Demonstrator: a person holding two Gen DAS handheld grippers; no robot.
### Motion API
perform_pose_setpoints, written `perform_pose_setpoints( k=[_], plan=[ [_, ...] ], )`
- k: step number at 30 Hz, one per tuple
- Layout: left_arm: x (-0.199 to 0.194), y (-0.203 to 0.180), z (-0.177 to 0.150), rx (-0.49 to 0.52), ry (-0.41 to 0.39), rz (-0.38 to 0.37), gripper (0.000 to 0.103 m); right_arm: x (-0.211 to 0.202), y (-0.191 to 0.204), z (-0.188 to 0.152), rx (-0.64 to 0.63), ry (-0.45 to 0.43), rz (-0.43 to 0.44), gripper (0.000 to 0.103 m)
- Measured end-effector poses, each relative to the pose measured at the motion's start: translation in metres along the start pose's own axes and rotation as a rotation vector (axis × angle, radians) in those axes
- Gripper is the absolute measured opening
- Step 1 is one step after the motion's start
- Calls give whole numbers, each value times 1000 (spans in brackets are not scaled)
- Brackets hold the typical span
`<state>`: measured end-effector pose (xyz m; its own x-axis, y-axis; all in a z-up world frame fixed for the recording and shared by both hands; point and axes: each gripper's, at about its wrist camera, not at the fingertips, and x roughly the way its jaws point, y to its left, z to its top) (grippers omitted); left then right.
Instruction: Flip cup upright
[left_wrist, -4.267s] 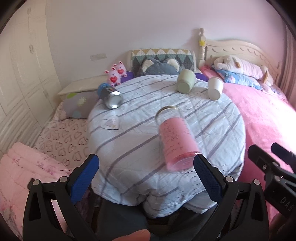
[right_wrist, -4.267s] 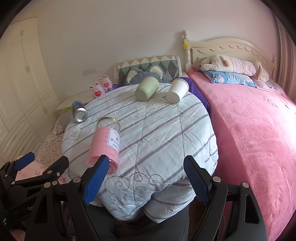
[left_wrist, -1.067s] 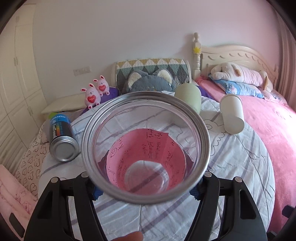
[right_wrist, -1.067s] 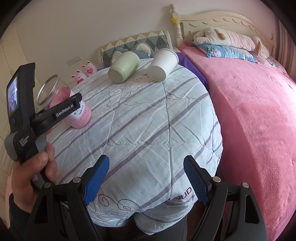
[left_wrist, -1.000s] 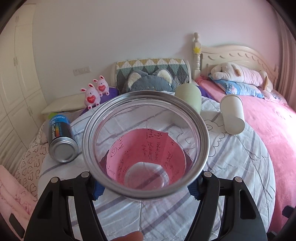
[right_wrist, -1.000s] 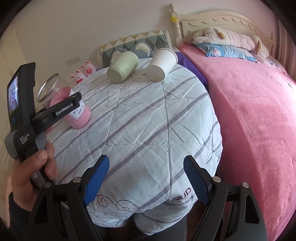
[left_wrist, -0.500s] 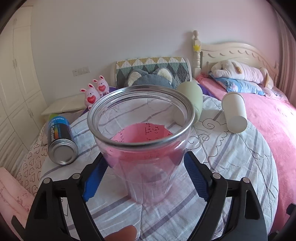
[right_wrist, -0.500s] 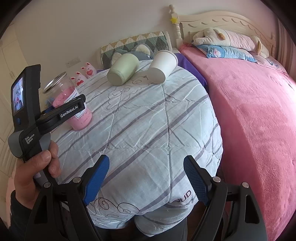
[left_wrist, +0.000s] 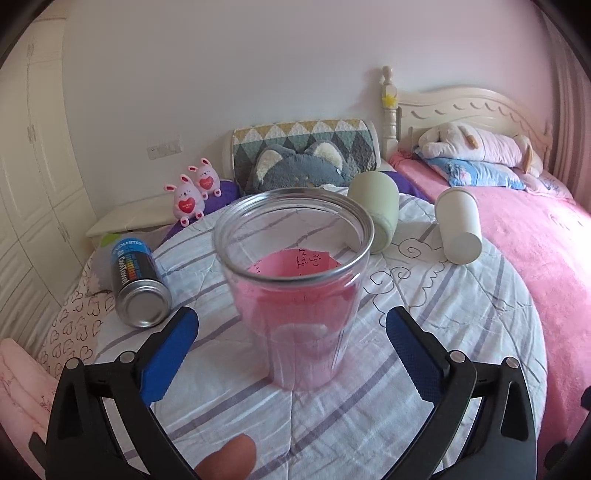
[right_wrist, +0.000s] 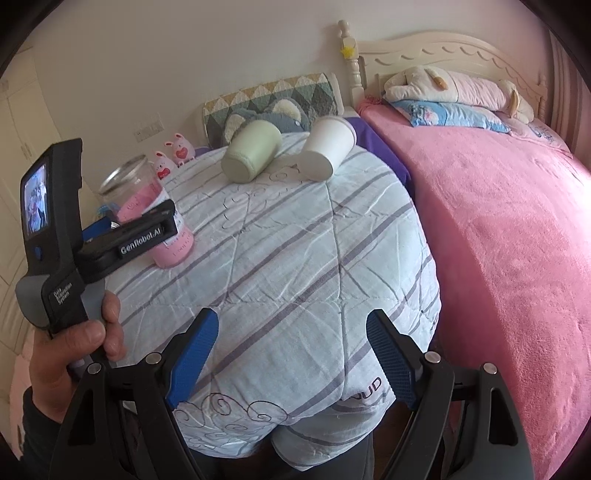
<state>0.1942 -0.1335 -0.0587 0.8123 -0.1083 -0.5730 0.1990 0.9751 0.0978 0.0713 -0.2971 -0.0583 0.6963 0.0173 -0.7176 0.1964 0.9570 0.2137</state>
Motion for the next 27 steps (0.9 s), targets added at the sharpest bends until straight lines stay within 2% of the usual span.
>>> perform_pose_setpoints(
  k=[5, 14, 20, 27],
  plan=[
    [-27, 10, -3, -10, 1, -2, 103, -28, 10, 2, -9, -83, -6, 84],
    [-109, 46, -20, -30, 9, 38, 103, -87, 50, -1, -88, -241, -29, 84],
    [-162, 65, -30, -40, 0, 61, 103, -114, 72, -12, -136, -302, -22, 84],
    [-221, 75, -48, -47, -16, 134, 103, -135, 90, -32, -175, -347, -29, 84]
  ],
)
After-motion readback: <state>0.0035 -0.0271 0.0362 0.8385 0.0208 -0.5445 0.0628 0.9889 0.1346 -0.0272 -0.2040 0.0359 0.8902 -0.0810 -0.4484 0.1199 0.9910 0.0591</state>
